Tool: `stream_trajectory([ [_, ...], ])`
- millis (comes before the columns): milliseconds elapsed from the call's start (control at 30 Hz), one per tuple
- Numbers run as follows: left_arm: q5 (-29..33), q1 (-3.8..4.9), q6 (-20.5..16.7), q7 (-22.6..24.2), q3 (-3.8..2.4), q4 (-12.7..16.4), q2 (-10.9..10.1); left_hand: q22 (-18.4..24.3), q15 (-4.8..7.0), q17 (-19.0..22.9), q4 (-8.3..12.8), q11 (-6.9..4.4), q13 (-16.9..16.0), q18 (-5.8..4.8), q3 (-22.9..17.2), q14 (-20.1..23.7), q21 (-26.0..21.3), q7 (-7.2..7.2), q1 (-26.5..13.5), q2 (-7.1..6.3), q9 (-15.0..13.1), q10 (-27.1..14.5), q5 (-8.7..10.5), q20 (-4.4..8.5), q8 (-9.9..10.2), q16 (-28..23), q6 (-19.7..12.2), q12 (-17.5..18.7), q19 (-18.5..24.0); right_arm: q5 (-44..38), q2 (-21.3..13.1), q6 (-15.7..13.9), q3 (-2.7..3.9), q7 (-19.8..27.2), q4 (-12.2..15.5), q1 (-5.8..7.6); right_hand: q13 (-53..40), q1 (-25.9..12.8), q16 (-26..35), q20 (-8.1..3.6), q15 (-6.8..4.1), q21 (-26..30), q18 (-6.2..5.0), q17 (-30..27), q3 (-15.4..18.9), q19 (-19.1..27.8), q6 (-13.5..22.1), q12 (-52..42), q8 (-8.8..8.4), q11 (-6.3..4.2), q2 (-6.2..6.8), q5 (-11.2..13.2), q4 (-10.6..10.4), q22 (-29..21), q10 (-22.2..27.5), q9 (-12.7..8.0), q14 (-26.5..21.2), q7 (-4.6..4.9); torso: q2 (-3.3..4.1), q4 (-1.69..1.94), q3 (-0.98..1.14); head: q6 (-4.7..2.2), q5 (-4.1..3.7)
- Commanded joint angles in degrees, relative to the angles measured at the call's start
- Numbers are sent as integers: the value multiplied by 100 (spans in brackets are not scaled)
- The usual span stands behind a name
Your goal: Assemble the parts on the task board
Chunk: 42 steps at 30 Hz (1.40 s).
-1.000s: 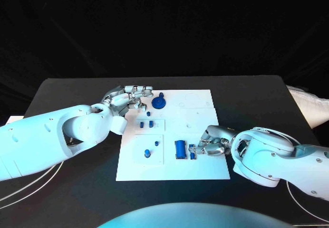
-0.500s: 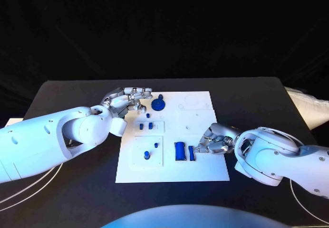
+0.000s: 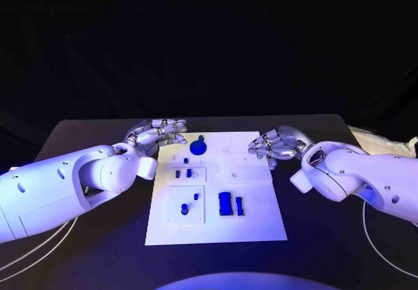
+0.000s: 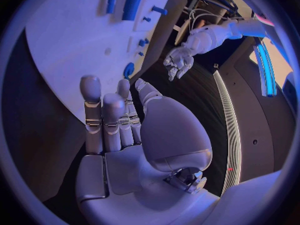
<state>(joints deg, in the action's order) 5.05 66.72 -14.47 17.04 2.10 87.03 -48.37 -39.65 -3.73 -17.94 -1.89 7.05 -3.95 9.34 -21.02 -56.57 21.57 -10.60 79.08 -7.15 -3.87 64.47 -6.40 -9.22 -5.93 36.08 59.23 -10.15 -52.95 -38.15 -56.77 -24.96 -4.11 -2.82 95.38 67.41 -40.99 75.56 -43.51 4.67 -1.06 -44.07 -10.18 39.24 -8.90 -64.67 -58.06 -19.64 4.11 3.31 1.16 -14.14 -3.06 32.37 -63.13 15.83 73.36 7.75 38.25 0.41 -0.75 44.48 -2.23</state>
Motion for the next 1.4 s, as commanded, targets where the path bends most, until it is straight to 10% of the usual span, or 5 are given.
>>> stream_trajectory([
  [33,216,3,-301,419,-6,-173,102,338,-153,302,-50,57,27,43,-5,32,-444,-7,0,14,6,-57,-10,-115,17,-673,-53,122,360,2012,224,31,17,1450,-476,18,642,82,838,100,123,640,-30,-481,-172,201,35,547,-49,115,13,122,5,-447,95,-92,-288,128,-199,-29,-34,-204,3],
  [500,519,-32,-568,794,-6,-826,488,1549,-397,1087,-110,173,39,132,185,-49,-1454,-3,85,91,7,-169,-22,-528,187,-2366,-168,598,639,3129,1181,800,114,2266,-2093,-10,3312,35,3721,600,587,3286,-52,-2625,-692,131,204,1516,-51,388,177,403,108,-2411,-185,-820,-524,211,-366,-48,-11,-795,44],
  [533,348,-29,-442,512,-2,-786,461,2266,-165,1294,189,-84,395,-212,738,1683,-1654,330,-2337,252,387,-2063,192,-95,593,-2726,-1919,1015,2055,2665,1114,401,114,1835,-2008,3,3509,-2211,3881,285,106,3592,305,-2986,-208,2052,1909,1964,-411,173,-116,685,306,-2634,1786,-1035,-2599,-83,-329,-45,-23,-715,27],
  [767,225,-120,-808,623,-32,-629,447,2660,-43,1794,189,-228,395,-310,1066,2582,-2157,485,-3598,715,387,-3062,640,139,593,-2936,-2822,1015,2785,2847,1129,34,161,2060,-1777,-112,3672,-3436,4351,116,106,3801,401,-3220,29,3031,2771,1964,-411,-331,-116,862,306,-2789,2788,-1169,-3646,-236,-512,-43,24,-858,122],
  [1400,-499,-652,-2947,1270,-208,285,368,3368,373,1794,189,-705,395,-934,1626,4250,-2157,1060,-5935,715,387,-4898,640,922,593,-3608,-4505,1015,4140,3814,1208,-1914,410,3260,-543,-725,4099,-5668,4351,-467,106,4407,1018,-3924,486,4893,4418,1964,-411,-331,-116,1414,306,-3237,4702,-1583,-5650,-775,-707,-41,75,-1010,223],
])
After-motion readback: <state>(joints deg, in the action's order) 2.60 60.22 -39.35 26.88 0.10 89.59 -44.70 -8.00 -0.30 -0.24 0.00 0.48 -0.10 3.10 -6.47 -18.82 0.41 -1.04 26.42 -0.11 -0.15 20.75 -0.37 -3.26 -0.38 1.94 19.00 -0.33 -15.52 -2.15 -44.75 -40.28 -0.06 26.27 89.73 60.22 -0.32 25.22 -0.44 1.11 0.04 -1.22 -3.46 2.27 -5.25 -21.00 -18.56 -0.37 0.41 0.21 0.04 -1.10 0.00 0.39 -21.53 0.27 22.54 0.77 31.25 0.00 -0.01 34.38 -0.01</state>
